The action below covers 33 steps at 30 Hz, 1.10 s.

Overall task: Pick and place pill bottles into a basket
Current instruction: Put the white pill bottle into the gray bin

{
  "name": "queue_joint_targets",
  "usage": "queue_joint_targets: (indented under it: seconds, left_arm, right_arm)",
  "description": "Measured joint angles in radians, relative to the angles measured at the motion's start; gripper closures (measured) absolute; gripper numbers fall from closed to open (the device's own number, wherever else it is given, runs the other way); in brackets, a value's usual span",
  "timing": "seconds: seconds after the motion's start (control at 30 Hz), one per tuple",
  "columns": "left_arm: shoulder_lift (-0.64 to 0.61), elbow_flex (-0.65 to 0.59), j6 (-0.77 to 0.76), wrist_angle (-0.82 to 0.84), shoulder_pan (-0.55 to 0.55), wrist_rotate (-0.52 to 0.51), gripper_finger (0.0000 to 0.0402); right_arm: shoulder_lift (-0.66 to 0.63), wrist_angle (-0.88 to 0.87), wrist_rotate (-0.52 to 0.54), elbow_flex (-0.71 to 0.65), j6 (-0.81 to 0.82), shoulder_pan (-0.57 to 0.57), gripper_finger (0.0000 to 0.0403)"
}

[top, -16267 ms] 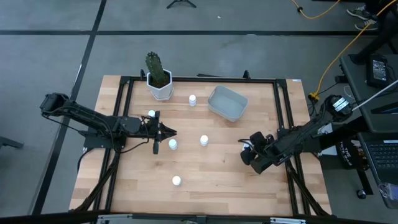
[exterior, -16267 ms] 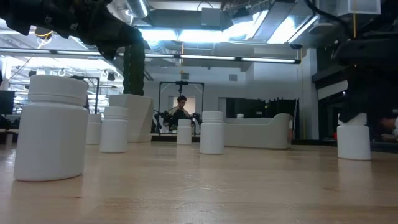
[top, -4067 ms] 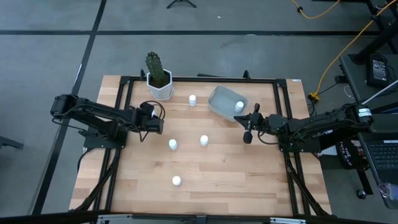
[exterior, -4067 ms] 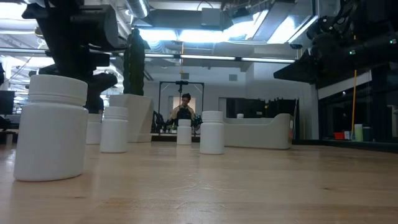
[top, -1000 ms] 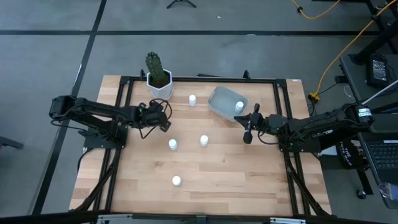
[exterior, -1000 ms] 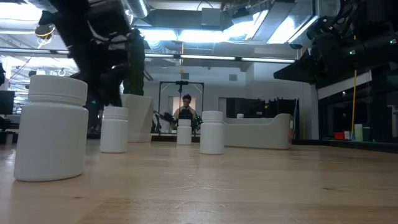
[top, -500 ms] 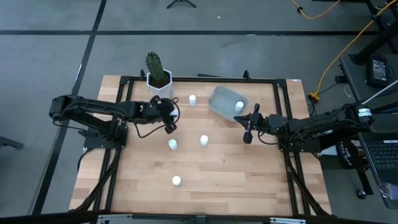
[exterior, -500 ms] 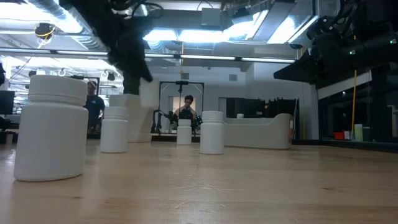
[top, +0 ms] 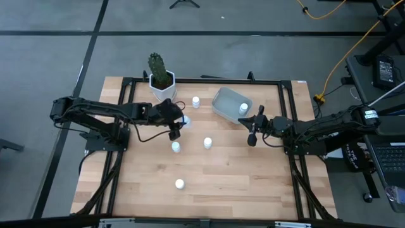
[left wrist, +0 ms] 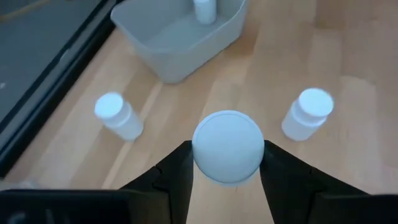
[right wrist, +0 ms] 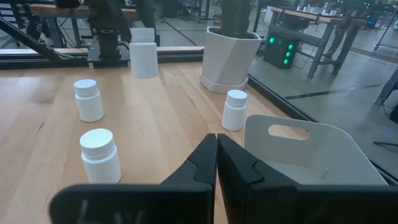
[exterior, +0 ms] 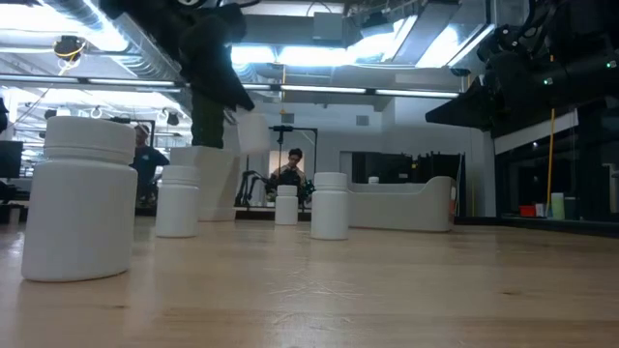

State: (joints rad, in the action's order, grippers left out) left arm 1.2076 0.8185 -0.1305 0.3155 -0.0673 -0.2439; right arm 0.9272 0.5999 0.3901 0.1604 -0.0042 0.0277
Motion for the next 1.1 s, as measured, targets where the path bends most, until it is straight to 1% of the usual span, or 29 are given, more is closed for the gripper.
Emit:
queue_joint_targets:
  seconds: [0.13,0.27,0.4,0.67,0.77,0.97,1.1]
  left_arm:
    - [0.000,0.000,0.044,-0.048,0.010,0.003,0.0247]
    - [0.000,0.000,0.048,-0.072,0.029,-0.002,0.0246]
    - [0.000,0.000,0.048,-0.074,0.042,-0.040,0.0246]
    - [0.020,0.014,0.048,-0.078,0.021,-0.052,0.0245]
    - [0.066,0.066,0.054,-0.065,0.012,-0.051,0.0245]
    - [0.212,0.208,0.147,0.011,0.008,-0.048,0.0245]
    - [0.295,0.283,0.228,0.016,-0.006,-0.004,0.0245]
  right_arm:
    - [0.000,0.000,0.000,0.000,0.000,0.000,0.0386]
    - [0.000,0.000,0.000,0.000,0.000,0.000,0.0386]
    - [0.000,0.000,0.000,0.000,0.000,0.000,0.0386]
    - [0.000,0.000,0.000,0.000,-0.001,0.000,0.0386]
    - [0.000,0.000,0.000,0.000,-0.001,0.000,0.0386]
    - [0.000,0.000,0.000,0.000,-0.001,0.000,0.0386]
    - [0.000,0.000,0.000,0.000,-0.001,0.000,0.0386]
